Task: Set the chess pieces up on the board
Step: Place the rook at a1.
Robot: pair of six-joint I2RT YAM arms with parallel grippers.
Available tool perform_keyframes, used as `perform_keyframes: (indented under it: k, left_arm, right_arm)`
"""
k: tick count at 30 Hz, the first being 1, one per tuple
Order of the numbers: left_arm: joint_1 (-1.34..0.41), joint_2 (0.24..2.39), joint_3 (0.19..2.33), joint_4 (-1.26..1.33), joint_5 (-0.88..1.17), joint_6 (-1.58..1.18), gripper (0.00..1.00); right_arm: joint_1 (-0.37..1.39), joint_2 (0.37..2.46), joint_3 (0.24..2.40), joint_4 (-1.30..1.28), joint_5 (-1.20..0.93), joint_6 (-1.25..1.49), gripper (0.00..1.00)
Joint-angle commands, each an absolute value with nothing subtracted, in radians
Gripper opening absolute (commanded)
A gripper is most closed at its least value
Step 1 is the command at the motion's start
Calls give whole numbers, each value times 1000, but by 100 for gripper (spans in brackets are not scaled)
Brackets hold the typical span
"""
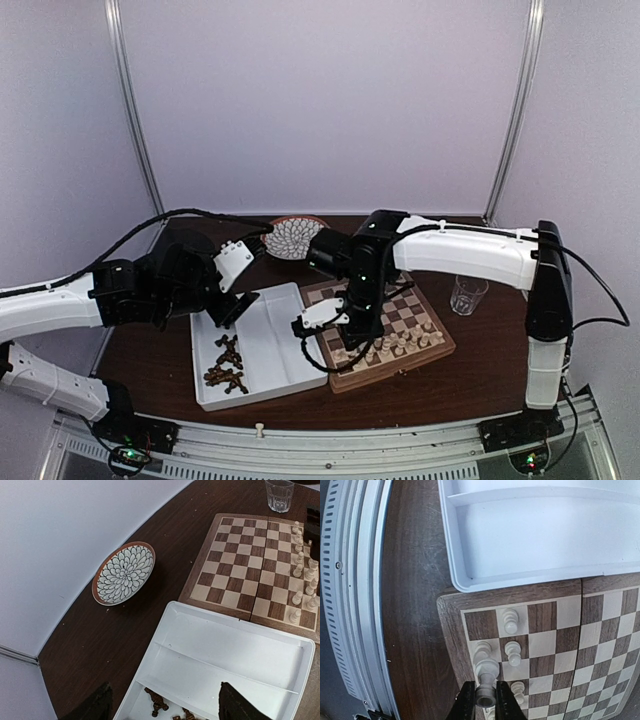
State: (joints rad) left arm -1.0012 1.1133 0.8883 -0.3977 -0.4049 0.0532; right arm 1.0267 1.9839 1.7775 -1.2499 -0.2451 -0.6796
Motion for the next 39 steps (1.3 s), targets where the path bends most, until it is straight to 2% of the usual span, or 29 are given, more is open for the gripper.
perform_keyframes:
  k: [1,39]
  left_arm:
    - [-995,1102,913,-387,-415,60,73]
    - [-995,1107,917,-395,-397,61,73]
  right_arm:
    - [1074,1988,1799,-1281,-237,-690,13]
    - [1109,2103,1793,-1235,-195,-678,12]
